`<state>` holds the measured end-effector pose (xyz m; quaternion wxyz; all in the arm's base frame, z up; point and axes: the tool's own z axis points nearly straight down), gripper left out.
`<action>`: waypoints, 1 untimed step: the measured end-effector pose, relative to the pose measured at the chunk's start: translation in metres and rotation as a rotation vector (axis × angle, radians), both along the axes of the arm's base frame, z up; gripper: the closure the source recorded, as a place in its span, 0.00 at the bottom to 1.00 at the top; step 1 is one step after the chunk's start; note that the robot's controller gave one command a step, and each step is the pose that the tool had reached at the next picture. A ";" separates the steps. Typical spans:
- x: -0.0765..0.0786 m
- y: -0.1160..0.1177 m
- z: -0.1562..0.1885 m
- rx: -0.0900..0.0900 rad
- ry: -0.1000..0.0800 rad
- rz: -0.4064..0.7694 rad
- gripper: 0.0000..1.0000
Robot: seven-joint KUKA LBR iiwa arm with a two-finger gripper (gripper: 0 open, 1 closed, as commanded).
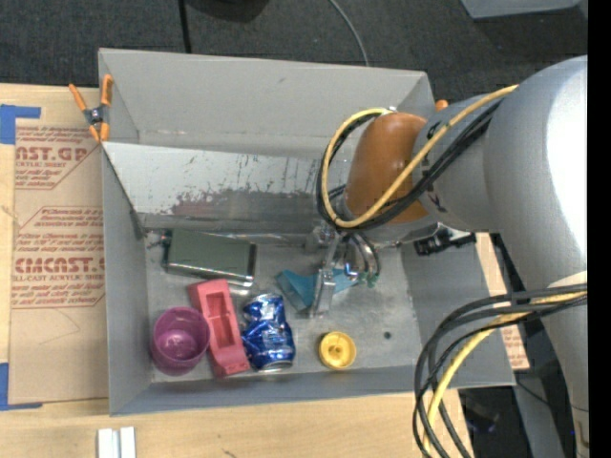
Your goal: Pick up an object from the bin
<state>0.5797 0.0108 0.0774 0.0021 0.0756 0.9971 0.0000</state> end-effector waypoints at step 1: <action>-0.004 0.013 -0.006 -0.002 -0.007 0.049 1.00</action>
Offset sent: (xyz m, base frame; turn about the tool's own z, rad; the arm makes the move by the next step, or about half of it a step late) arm 0.0000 0.0000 0.0000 0.0000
